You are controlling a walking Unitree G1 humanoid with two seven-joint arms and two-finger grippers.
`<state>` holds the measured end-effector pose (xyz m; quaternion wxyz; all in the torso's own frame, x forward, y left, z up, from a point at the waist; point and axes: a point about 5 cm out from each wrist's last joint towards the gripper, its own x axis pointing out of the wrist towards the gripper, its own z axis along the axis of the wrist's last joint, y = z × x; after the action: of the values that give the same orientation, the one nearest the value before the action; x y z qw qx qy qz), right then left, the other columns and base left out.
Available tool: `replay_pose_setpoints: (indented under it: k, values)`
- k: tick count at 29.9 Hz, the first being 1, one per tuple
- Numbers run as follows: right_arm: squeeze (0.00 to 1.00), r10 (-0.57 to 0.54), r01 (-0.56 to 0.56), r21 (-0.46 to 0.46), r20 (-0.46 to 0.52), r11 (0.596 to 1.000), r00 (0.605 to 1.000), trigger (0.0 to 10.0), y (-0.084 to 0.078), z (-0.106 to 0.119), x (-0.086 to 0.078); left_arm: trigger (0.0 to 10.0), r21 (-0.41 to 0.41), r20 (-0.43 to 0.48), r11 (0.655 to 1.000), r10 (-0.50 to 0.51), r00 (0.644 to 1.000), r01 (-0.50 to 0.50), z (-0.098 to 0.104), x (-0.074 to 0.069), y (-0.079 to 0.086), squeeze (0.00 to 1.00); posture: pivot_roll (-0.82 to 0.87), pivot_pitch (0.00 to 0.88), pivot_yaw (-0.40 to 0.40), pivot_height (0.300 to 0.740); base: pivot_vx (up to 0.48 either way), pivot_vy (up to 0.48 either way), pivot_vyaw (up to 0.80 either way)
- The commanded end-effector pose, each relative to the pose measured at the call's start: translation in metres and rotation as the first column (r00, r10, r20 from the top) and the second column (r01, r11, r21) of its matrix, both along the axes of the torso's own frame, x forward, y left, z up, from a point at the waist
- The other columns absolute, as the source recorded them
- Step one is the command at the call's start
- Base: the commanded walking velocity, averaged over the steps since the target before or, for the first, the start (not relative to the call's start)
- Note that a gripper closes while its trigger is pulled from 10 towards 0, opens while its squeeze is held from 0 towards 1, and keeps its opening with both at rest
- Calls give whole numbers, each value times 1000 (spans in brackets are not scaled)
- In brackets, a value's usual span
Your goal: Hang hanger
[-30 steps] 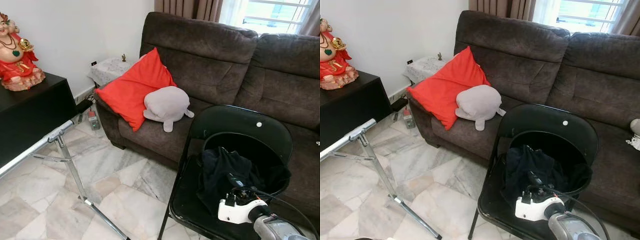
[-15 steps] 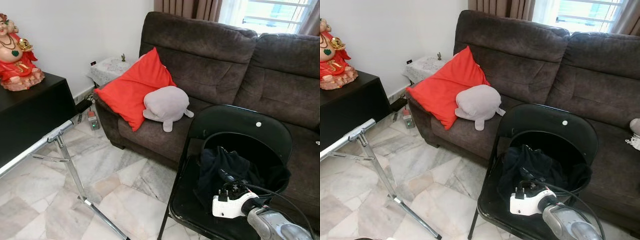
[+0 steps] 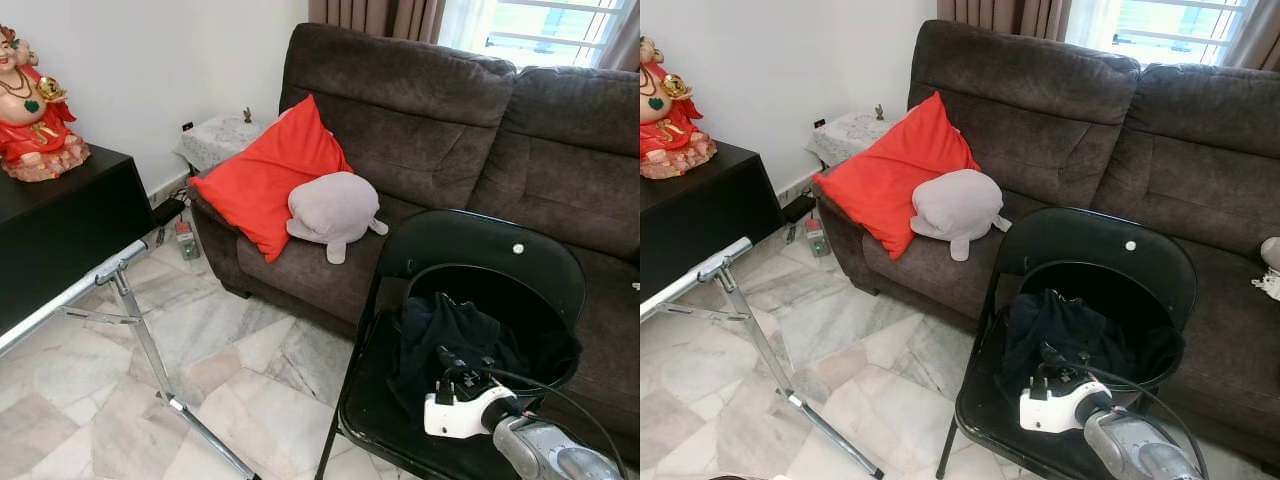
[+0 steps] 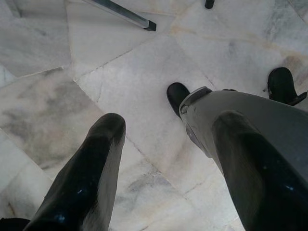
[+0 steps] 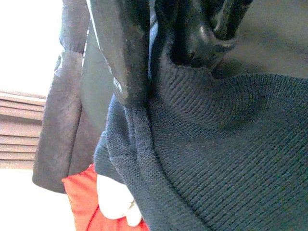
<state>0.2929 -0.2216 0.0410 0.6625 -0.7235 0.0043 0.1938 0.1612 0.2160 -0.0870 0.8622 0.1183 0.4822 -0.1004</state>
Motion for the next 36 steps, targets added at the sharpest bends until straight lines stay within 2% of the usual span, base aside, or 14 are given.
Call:
replay_pose_setpoints:
  k: [1,13,17,20,22,26,27,28,29,30,31,32,33,36]
  values:
    - [0,11,-12,12,6,1000,1000,0,4,0,2,10000,2,-13,1000,8,1000,-8,-1,-3,1,0,-49,9,12,740,0,0,0]
    - [0,-176,167,234,18,958,984,0,-3,9,7,10000,3,-13,1000,6,1000,-6,-1,-3,2,0,-51,11,15,740,0,0,0]
    - [0,-304,253,441,46,861,952,0,-7,32,16,10000,3,-15,1000,3,1000,-3,-1,-3,2,0,-55,10,18,740,0,0,0]
    - [0,-419,308,629,31,714,907,0,-15,52,24,10000,3,-15,1000,1,1000,-1,-1,-3,2,0,-55,9,19,740,0,0,0]
    - [0,-419,308,629,31,714,907,0,-15,52,24,10000,3,-15,1000,1,1000,-1,-1,-3,2,0,-55,9,19,740,0,0,0]
    - [0,-490,325,773,-21,544,871,0,-22,72,29,10000,3,-15,1000,0,1000,0,-1,-3,2,0,-57,9,18,740,0,0,0]
    - [0,-521,325,828,-47,456,852,0,-25,79,30,10000,3,-15,1000,0,1000,0,-1,-3,2,0,-59,9,18,740,0,0,0]
    - [0,-521,325,828,-47,456,852,0,-25,79,30,10000,3,-15,1000,0,1000,0,-1,-3,2,0,-59,9,18,740,0,0,0]
    - [0,-536,323,860,-70,396,841,0,-26,83,30,10000,3,-16,1000,-1,1000,1,-1,-3,2,0,-61,9,18,740,0,0,0]
    - [0,-554,319,923,-154,214,818,0,-27,88,29,10000,3,-17,1000,-2,1000,2,-1,-3,2,0,-62,9,18,740,0,0,0]
    - [0,-554,319,923,-154,214,818,0,-27,88,29,10000,3,-17,1000,-2,1000,2,-1,-3,2,0,-62,9,18,740,0,0,0]
    - [0,-552,322,939,-208,118,808,0,-27,87,28,10000,2,-17,1000,-3,1000,3,-1,-3,2,0,-61,9,18,740,0,0,0]
    - [0,-520,357,934,-320,-31,792,0,-27,81,26,10000,2,-18,1000,-4,1000,4,-1,-3,2,0,-62,9,19,740,0,0,0]
    - [0,-481,421,907,-380,-26,790,0,-25,71,22,10000,2,-18,1000,-4,1000,4,-1,-3,2,0,-64,9,19,740,0,0,0]
